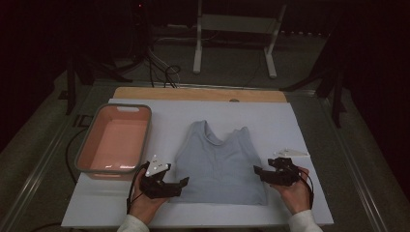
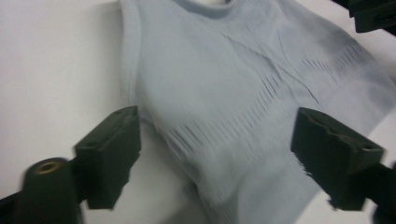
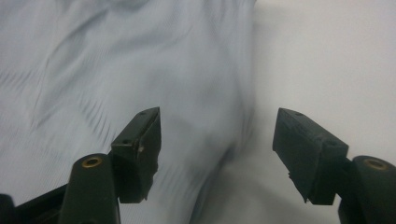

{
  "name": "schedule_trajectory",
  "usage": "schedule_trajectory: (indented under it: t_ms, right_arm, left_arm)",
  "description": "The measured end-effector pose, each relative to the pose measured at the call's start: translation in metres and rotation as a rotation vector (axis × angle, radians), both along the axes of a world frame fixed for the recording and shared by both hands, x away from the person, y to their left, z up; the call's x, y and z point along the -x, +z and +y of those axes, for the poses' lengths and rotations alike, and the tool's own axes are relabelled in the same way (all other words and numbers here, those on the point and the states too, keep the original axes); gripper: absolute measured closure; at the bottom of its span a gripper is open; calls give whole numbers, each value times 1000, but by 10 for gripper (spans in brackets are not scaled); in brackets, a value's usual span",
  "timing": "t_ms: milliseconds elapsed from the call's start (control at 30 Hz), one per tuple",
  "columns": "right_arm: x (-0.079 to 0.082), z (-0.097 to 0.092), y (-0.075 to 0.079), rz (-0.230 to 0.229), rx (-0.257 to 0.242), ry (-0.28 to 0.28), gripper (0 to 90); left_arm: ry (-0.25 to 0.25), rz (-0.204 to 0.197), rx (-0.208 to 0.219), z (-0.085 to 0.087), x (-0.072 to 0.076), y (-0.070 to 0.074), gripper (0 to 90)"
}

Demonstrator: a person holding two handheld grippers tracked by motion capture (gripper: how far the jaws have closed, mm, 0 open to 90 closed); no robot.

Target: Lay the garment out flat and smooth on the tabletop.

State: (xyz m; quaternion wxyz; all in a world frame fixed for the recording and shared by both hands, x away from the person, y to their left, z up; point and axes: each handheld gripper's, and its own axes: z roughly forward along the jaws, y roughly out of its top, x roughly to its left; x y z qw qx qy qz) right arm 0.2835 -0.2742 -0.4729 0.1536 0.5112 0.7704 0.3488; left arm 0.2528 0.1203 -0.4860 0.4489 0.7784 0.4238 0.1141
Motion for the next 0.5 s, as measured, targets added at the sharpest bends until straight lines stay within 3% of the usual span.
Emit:
schedule_trajectory:
  t_ms: [300,500]
  right_arm:
    - [-34,1,4,-23,-40,-52,314]
    - [-51,-10,-4,-10,-37,-176,425]
  left_arm:
    - [-1,-10,39,0,-4,-3,139]
    - [-11,-15,41,-3,-1,-5,162]
